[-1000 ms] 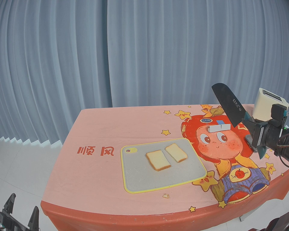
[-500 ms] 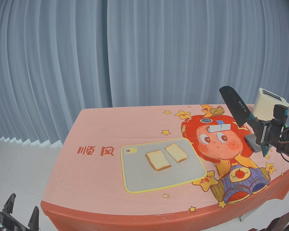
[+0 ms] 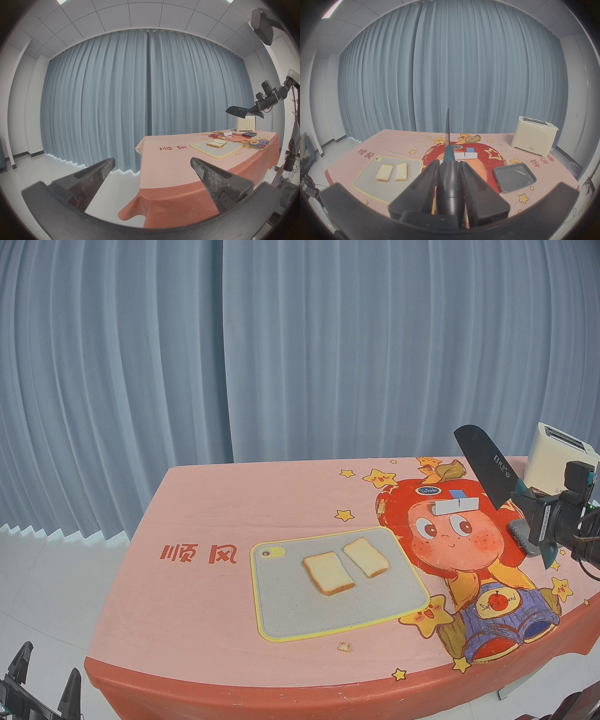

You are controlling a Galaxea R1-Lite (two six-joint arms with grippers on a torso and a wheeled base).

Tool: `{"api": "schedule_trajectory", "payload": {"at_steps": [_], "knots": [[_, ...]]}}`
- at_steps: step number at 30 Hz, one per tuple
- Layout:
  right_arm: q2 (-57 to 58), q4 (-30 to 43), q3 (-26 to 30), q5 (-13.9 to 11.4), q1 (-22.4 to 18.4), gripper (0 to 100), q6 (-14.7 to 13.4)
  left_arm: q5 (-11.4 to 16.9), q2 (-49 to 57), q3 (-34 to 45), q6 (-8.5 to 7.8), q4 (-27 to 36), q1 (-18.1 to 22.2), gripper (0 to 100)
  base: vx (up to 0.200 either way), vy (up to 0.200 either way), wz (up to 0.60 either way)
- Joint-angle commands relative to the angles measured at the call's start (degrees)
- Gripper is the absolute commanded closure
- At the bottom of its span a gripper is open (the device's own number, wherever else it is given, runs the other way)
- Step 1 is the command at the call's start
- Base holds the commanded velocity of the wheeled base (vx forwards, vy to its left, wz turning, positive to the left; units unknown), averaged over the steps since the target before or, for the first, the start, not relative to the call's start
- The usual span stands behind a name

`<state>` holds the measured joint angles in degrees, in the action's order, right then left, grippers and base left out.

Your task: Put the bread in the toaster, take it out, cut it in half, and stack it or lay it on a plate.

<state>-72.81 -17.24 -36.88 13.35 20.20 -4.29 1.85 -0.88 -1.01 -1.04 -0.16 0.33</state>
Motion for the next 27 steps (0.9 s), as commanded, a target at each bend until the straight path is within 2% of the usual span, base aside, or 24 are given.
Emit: {"api": "schedule_trajectory", "payload": {"at_steps": [1,15,21,27], "knots": [[-0.9,-0.1,0.1,0.0,-0.1,100,0.0,0.0,0.9,1.0,-0.02,0.0,0.0,0,0.0,0.0,0.0],[-4.6,-0.2,1.2,0.1,-0.2,100,0.1,0.0,0.9,1.0,-0.02,0.0,0.0,0,0.0,0.0,0.0],[-6.6,-0.3,0.7,-0.1,-3.6,100,0.2,0.0,0.9,1.0,-0.02,0.0,0.0,0,0.0,0.0,0.0],[-8.9,-0.3,0.2,-0.3,-4.6,100,0.1,0.0,0.9,1.0,-0.02,0.0,0.0,0,0.0,0.0,0.0]]}}
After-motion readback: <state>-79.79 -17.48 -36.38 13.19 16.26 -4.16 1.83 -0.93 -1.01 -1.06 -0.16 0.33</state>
